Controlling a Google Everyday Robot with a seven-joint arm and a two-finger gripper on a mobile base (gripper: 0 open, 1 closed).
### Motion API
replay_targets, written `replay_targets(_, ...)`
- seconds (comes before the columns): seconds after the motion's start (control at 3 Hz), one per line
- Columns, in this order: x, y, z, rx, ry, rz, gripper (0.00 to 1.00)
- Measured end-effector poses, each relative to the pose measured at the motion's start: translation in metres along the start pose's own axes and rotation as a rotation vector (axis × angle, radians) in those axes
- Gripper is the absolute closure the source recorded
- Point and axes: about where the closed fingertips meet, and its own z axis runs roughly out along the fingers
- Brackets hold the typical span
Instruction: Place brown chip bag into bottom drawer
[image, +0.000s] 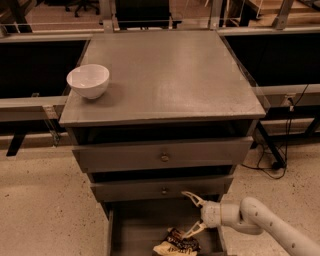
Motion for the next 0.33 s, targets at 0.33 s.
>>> replay_targets(0.33,0.0000,-0.0004,0.0000,0.000,-0.001,0.001,0.00)
